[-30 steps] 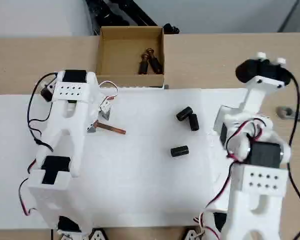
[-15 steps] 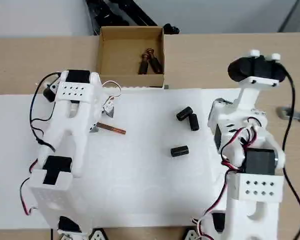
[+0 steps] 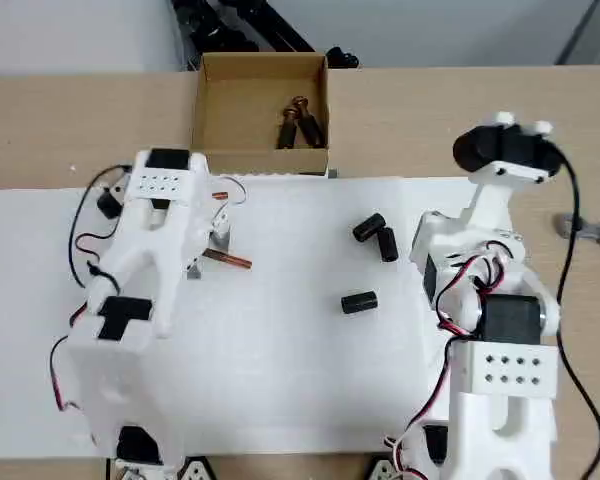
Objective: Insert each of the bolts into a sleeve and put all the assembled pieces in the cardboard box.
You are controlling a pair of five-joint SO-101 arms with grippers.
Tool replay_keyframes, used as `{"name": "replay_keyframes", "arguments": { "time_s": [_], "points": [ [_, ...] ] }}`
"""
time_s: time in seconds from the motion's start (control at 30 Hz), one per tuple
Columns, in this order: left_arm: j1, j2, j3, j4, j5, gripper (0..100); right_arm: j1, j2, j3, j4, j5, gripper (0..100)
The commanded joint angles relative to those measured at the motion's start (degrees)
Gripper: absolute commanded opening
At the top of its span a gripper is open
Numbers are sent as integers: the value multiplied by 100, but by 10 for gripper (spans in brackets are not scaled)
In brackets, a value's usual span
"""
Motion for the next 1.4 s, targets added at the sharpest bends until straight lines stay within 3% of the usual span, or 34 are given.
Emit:
{"name": "replay_keyframes", "arguments": {
  "time_s": [0.0, 0.1, 0.37, 0.57, 0.7, 0.9, 1.07, 1.37],
  "points": [
    [-167, 387, -479, 0, 44, 209, -40, -119, -9, -57, -53, 5],
    [-316, 765, -760, 9, 44, 196, -40, -119, -9, -57, -53, 5],
    [-343, 1011, -963, 70, -492, 4, -31, -127, -9, -57, -35, 5],
    [-299, 1011, -1648, 818, -844, 5, -40, -127, -26, -57, -62, 5],
    [-299, 932, -1859, 870, -1284, 5, -57, -119, -35, -57, -299, 4],
    [-35, -97, -1842, 870, -1855, 5, -655, -66, -53, 127, -651, 4],
    [378, -1354, -1815, 853, -2866, 5, -1095, -31, -53, 13, -1029, 7],
    [563, -2673, -1807, 853, -3719, 5, -1191, 1446, -431, 268, -1653, 8]
  ]
}}
